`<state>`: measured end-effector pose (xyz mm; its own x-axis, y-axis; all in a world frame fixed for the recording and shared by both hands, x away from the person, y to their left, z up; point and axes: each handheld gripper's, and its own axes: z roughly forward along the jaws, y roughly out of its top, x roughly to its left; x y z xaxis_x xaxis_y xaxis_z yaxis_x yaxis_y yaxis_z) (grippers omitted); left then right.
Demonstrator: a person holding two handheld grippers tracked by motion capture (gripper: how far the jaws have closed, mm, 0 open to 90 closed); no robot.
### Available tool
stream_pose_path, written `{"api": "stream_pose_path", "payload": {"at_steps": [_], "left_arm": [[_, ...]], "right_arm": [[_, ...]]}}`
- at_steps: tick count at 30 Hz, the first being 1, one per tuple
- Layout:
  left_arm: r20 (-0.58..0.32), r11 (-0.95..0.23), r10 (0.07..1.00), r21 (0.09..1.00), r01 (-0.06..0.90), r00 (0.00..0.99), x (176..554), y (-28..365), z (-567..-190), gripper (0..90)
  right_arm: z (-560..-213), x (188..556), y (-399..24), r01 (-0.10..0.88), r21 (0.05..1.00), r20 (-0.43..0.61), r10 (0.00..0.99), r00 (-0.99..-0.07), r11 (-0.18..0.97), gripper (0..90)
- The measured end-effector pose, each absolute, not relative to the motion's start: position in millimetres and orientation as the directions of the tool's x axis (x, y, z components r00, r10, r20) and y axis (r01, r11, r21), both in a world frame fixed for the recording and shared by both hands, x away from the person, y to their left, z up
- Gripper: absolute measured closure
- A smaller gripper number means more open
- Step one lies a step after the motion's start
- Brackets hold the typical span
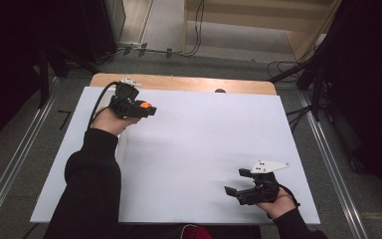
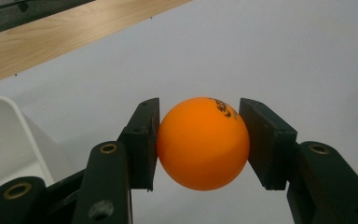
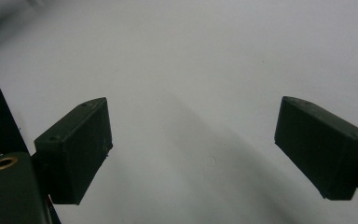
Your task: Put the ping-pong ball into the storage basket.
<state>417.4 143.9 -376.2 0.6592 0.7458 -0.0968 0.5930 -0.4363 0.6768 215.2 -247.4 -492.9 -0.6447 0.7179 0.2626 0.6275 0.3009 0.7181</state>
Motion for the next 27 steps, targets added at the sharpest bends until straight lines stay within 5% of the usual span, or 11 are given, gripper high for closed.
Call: {"api": "stream_pose_path", "payload": {"at_steps": [27], "left_arm": [[-0.088,-0.398,0.792,0.676,0.62,0.604,423.1,170.2,-374.9,50.0]], "right_arm": [[-493.9,215.5,-246.6,0.628,0.712,0.259,0.715,-0.65,0.313,9.8]]}}
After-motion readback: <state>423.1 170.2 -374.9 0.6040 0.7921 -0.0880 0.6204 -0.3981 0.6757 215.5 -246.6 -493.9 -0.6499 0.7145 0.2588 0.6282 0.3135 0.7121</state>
